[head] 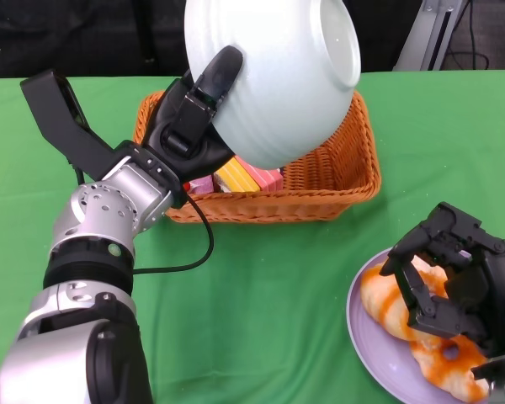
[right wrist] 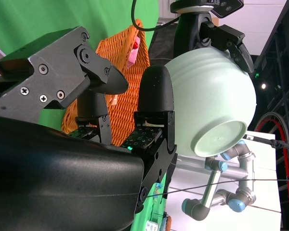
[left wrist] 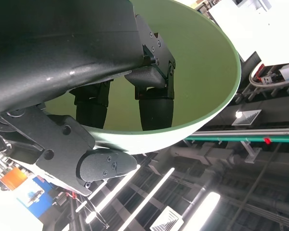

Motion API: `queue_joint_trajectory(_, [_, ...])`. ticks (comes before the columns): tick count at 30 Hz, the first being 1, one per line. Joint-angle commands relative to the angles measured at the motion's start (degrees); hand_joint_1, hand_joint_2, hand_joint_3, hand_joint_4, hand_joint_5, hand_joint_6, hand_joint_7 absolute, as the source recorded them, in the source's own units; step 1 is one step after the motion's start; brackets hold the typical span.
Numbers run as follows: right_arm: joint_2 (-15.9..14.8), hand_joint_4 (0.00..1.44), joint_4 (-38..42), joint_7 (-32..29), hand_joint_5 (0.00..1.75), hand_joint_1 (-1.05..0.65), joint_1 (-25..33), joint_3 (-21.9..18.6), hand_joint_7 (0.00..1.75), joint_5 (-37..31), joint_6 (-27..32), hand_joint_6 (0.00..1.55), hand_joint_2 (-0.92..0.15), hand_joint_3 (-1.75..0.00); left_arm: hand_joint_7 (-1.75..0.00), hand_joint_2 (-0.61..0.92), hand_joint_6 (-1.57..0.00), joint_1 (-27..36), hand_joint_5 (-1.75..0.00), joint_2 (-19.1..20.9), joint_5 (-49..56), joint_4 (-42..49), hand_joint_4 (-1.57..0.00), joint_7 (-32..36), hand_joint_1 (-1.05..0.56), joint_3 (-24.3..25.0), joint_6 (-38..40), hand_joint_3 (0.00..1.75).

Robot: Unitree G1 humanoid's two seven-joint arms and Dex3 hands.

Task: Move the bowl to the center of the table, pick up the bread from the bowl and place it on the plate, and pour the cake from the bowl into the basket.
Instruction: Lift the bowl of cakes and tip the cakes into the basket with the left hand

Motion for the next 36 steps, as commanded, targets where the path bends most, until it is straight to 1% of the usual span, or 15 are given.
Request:
queue_joint_trajectory(1, [-0.7, 0.83, 0.2, 0.2, 1.56, 0.04, -0.4, -0.3, 1.30, 0.2, -0.8, 0.74, -0.51, -1.14, -1.61, 0.82, -0.72, -2.2, -1.75, 0.8, -0.8, 0.2, -0.63, -1.2, -0.17, 0.4, -0.2, 0.65])
queue_joint_trajectory(9, [-1.1, 0.82, 0.6, 0.6, 1.56, 0.05, -0.7, -0.5, 1.31, 0.1, -1.4, 0.73, -0.52, -1.15, -1.61, 0.83, -0.72, -2.5, -1.75, 0.7, -0.6, 0.5, -0.63, -1.5, -0.16, 0.5, -0.6, 0.64])
queue_joint_trajectory(10, [-0.9, 0.82, 0.6, 0.4, 1.57, 0.05, -0.7, -0.5, 1.31, 0.0, -1.3, 0.73, -0.53, -1.15, -1.61, 0.83, -0.72, -2.3, -1.75, 0.7, 0.3, -0.1, -0.63, -1.9, -0.16, -0.3, -2.0, 0.64])
queue_joint_trajectory(11, [-0.9, 0.83, 0.7, 0.1, 1.57, 0.04, -0.8, -0.5, 1.31, -0.2, -1.3, 0.73, -0.52, -1.14, -1.55, 0.83, -0.78, -2.1, -1.74, 0.7, 1.2, -0.6, -0.67, -2.3, -0.16, -1.0, -3.3, 0.69])
queue_joint_trajectory(13, [-0.8, 0.83, 0.8, -0.3, 1.56, 0.04, -0.8, -0.5, 1.31, -0.5, -1.4, 0.73, -0.51, -1.14, -1.50, 0.81, -0.82, -2.0, -1.74, 0.8, 2.1, -1.0, -0.69, -2.9, -0.15, -2.0, -4.9, 0.75])
queue_joint_trajectory(14, [-0.8, 0.84, 0.8, -0.2, 1.56, 0.04, -0.9, -0.5, 1.31, -0.3, -1.3, 0.74, -0.51, -1.14, -1.49, 0.80, -0.83, -2.2, -1.74, 1.1, 1.6, -0.6, -0.69, -3.2, -0.15, -1.7, -4.4, 0.77])
queue_joint_trajectory(17, [-0.7, 0.84, 0.5, 0.0, 1.56, 0.03, -0.8, -0.4, 1.31, 0.1, -0.8, 0.73, -0.52, -1.13, -1.59, 0.81, -0.74, -2.8, -1.75, 1.8, -0.2, 0.8, -0.66, -3.3, -0.16, -0.1, -2.4, 0.77])
queue_joint_trajectory(23, [-0.8, 0.84, 0.6, -0.3, 1.56, 0.03, -0.8, -0.3, 1.31, -0.1, -0.9, 0.74, -0.53, -1.11, -1.63, 0.81, -0.71, -3.2, -1.75, 2.2, -0.8, 1.5, -0.65, -2.4, -0.17, 0.8, -1.0, 0.75])
queue_joint_trajectory(25, [-0.9, 0.84, 0.8, 0.0, 1.56, 0.03, -0.9, -0.3, 1.30, 0.1, -1.0, 0.73, -0.53, -1.11, -1.71, 0.77, -0.64, -3.4, -1.75, 2.4, -1.4, 1.9, -0.65, -1.6, -0.15, 1.6, 0.2, 0.75])
queue_joint_trajectory(26, [-0.9, 0.84, 0.8, 0.0, 1.55, 0.03, -0.9, -0.3, 1.30, 0.2, -0.9, 0.73, -0.53, -1.10, -1.72, 0.77, -0.63, -3.3, -1.75, 2.5, -0.8, 1.7, -0.65, -1.8, -0.15, 1.2, -0.4, 0.76])
queue_joint_trajectory(31, [-1.0, 0.84, 1.0, 0.0, 1.55, 0.03, -1.0, -0.4, 1.31, 0.1, -1.1, 0.73, -0.54, -1.11, -1.67, 0.79, -0.69, -2.8, -1.75, 2.7, 0.9, 0.6, -0.66, -2.5, -0.16, -0.2, -2.6, 0.79])
queue_joint_trajectory(32, [-1.0, 0.84, 1.0, 0.1, 1.55, 0.03, -0.9, -0.4, 1.31, 0.1, -1.2, 0.73, -0.54, -1.11, -1.67, 0.79, -0.69, -2.2, -1.75, 2.6, 2.5, -0.4, -0.67, -2.1, -0.16, -1.4, -5.1, 0.79])
queue_joint_trajectory(33, [-1.0, 0.84, 1.0, 0.1, 1.55, 0.03, -0.9, -0.4, 1.30, 0.2, -1.2, 0.73, -0.54, -1.10, -1.62, 0.77, -0.74, -1.7, -1.74, 2.5, 3.7, -1.1, -0.69, -1.8, -0.16, -2.2, -7.0, 0.82])
queue_joint_trajectory(34, [-1.0, 0.84, 1.0, 0.1, 1.55, 0.03, -0.9, -0.4, 1.30, 0.2, -1.2, 0.73, -0.54, -1.10, -1.61, 0.77, -0.76, -1.4, -1.74, 2.4, 4.5, -1.5, -0.70, -1.6, -0.15, -2.8, -8.4, 0.83])
queue_joint_trajectory(36, [-1.0, 0.84, 1.0, 0.1, 1.55, 0.02, -0.9, -0.4, 1.30, 0.2, -1.2, 0.73, -0.54, -1.09, -1.59, 0.76, -0.78, -1.3, -1.74, 2.3, 5.0, -1.7, -0.71, -1.5, -0.15, -3.1, -9.4, 0.85])
